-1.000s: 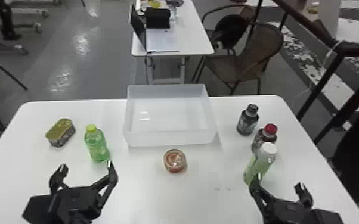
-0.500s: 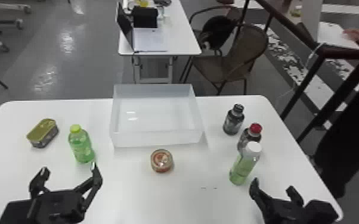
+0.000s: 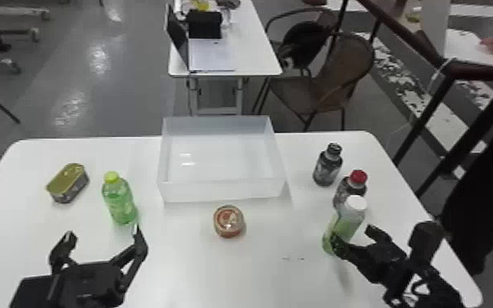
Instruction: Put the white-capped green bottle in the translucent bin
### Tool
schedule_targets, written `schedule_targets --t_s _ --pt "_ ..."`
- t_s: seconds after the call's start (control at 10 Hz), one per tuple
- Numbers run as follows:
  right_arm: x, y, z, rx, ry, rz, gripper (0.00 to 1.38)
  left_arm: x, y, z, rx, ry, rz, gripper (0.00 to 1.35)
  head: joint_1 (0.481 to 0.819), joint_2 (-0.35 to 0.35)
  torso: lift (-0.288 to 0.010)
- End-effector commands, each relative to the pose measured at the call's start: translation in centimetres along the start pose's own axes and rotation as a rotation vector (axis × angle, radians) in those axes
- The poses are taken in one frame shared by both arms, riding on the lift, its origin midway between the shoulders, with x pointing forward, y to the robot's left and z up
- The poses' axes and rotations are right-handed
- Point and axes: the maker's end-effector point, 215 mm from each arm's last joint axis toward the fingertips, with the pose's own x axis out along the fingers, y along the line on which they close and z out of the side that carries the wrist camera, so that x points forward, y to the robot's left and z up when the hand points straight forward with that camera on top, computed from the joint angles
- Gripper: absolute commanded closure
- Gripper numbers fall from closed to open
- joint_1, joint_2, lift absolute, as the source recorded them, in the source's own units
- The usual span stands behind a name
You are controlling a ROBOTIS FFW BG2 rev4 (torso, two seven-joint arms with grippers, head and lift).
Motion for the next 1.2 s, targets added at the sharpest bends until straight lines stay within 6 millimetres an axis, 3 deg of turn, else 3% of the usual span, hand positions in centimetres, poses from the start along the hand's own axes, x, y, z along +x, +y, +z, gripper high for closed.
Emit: schedule_targets --t_s 0.0,0.3,0.4,0.5,0.6,0.9,1.1 --pt "1.4 0.7 -0.8 -0.001 0.066 0.063 0.11 -0.2 0.1 -0.1 -0.003 0.003 0.005 0.15 0.695 -0.086 -0.043" --pt "3.6 2.2 -0.6 -0.079 0.131 0.161 0.13 -0.1 0.0 -0.3 -0.003 0.01 0.001 0.15 0.695 -0.046 -0.043" --pt "3.6 2.0 -0.5 -0.098 0.123 0.156 0.27 -0.1 0.0 -0.4 -0.003 0.011 0.001 0.15 0.695 -0.042 -0.043" --pt "3.3 2.1 -0.4 -0.114 0.12 0.144 0.89 -0.1 0.0 -0.4 -0.006 0.012 0.002 0.15 0.695 -0.038 -0.043" --pt "2.8 2.1 0.3 -0.131 0.091 0.11 1.11 -0.2 0.0 -0.6 -0.01 0.017 0.003 0.15 0.695 -0.04 -0.043" --pt "2.3 2.4 1.0 -0.094 0.065 0.086 1.11 -0.3 0.1 -0.7 -0.012 0.02 0.007 0.15 0.695 -0.044 -0.043" --pt "2.5 3.2 3.4 -0.082 0.032 0.1 1.11 -0.3 0.1 -0.7 -0.013 0.02 0.007 0.15 0.695 -0.041 -0.043"
